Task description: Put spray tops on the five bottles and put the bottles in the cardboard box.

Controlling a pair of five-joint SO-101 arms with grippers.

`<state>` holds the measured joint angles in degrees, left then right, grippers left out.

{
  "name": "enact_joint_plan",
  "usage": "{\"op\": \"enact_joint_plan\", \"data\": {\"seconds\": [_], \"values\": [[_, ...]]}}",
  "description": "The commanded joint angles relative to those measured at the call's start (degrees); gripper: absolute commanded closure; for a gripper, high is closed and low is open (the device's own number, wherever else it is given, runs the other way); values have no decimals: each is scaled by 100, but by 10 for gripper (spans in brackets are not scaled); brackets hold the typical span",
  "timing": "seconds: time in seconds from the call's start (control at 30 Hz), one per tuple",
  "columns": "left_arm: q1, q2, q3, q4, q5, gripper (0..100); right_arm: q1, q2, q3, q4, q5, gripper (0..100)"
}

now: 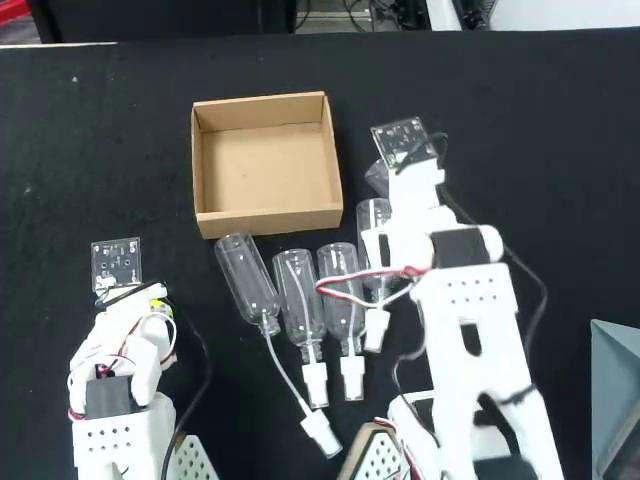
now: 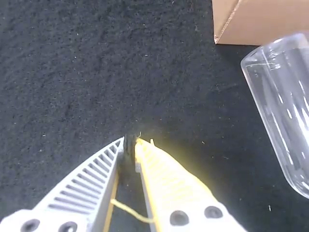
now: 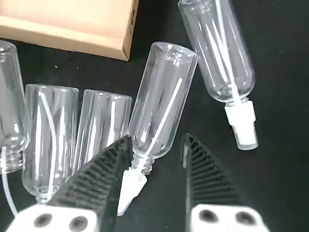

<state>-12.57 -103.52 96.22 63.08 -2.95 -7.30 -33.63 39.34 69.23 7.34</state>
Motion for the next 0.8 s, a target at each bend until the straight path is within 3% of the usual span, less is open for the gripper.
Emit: {"op": "enact_joint_plan", "data": {"seconds": [0.0,0.1,0.77], "values": [[-242,-44,127,-141,18,971,-123,435,-418,-273,-70,764],[-251,-44,127,-141,26,971,-123,760,-418,-448,-70,705],[-259,-44,127,-141,26,971,-132,2255,-426,-1538,-79,737]]}}
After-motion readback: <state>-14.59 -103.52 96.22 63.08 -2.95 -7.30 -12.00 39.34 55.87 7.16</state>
